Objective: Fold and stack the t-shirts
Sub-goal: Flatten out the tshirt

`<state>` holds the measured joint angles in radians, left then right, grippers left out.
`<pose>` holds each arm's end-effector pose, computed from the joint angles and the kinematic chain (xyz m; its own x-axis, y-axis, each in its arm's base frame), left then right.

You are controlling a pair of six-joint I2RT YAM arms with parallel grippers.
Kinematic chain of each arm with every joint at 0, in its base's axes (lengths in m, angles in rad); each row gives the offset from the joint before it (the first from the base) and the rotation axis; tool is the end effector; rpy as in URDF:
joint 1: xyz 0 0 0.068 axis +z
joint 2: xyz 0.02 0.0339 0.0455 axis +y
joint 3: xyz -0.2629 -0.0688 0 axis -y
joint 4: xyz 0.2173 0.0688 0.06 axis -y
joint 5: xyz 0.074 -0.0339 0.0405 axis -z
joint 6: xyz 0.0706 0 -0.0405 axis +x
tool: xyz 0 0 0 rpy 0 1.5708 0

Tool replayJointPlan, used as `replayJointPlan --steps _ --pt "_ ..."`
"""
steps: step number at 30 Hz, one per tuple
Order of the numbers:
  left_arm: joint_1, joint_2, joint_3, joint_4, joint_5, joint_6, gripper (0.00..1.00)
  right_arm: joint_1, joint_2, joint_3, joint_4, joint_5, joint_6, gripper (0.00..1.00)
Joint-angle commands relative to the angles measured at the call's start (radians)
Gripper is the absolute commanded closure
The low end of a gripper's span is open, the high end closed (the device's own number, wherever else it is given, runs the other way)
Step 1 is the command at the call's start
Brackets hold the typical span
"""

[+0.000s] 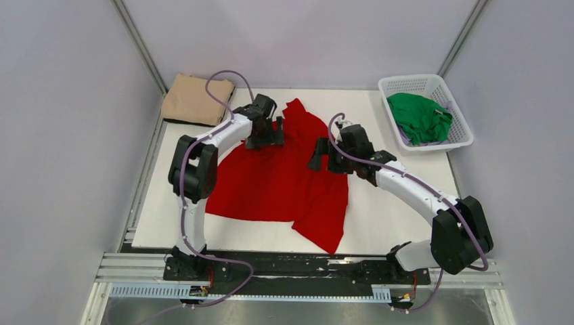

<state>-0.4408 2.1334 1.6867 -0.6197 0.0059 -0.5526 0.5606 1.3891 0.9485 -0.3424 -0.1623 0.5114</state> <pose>0.4086 -0.1932 0.1695 -0.8992 -0.1561 -0.4086 -0.0503 0.9648 -0.2581 0.2450 0.1673 0.2323 -0.8253 0.0522 -0.5623 -0.2498 0.8593 0.4463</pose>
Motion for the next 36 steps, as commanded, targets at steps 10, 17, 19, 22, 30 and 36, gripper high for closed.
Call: replayJointPlan --steps 10,17,19,22,30,36 --pt "0.067 -0.375 -0.256 -0.024 -0.195 0.002 0.0 -0.142 0.282 0.198 -0.01 0.046 0.011 0.0" --pt "0.123 -0.348 -0.386 0.041 -0.065 -0.024 0.0 -0.141 0.434 0.231 -0.011 0.082 0.062 0.0" --pt "0.147 -0.344 -0.436 0.071 -0.034 -0.039 0.0 -0.144 0.441 0.203 -0.012 0.106 0.076 0.0" --pt "0.185 -0.35 -0.517 0.086 -0.022 -0.055 0.0 -0.163 0.418 0.134 -0.011 0.158 0.114 0.0" --pt "0.217 -0.434 -0.687 0.079 -0.025 -0.111 0.0 -0.307 0.268 -0.117 -0.014 0.203 0.194 0.0" --pt "0.217 -0.585 -0.786 0.001 -0.003 -0.142 0.0 -0.375 0.069 -0.26 -0.083 0.253 0.197 0.0"
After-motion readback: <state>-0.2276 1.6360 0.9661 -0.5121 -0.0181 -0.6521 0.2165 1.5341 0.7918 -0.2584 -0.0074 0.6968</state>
